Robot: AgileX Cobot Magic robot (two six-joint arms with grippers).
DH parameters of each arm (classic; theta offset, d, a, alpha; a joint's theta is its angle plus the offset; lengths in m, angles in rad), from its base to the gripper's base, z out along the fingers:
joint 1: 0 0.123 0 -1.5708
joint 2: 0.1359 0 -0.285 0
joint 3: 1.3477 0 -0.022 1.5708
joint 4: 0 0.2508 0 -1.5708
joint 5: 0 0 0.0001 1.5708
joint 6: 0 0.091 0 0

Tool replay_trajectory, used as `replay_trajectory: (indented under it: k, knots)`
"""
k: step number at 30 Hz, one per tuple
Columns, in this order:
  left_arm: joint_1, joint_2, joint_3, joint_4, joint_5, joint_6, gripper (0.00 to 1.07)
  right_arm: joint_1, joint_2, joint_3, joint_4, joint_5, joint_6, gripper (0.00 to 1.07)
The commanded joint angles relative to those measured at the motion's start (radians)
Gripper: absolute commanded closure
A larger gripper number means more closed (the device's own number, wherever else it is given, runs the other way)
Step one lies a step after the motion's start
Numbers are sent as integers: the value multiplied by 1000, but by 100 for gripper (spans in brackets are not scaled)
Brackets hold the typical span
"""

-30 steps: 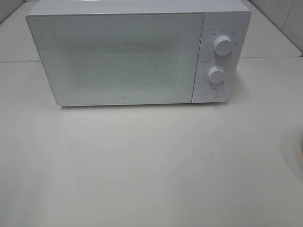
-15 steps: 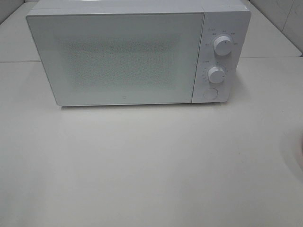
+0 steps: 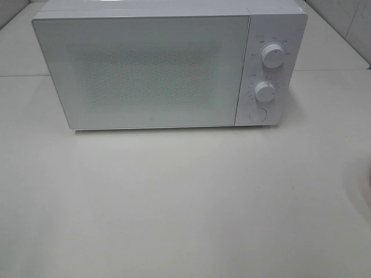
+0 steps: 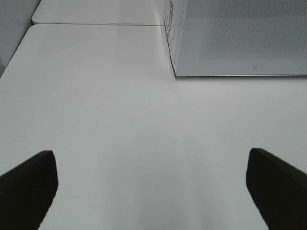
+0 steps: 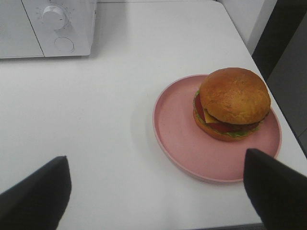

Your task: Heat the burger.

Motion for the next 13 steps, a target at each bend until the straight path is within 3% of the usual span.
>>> replay_trajectory:
  k: [1,13]
  knots:
    - [3,-23,1,2,-7,1,6,-5,-14,-1,1,-7,0,13]
    - [3,-23,1,2,-7,1,6,-5,-14,-1,1,-7,0,13]
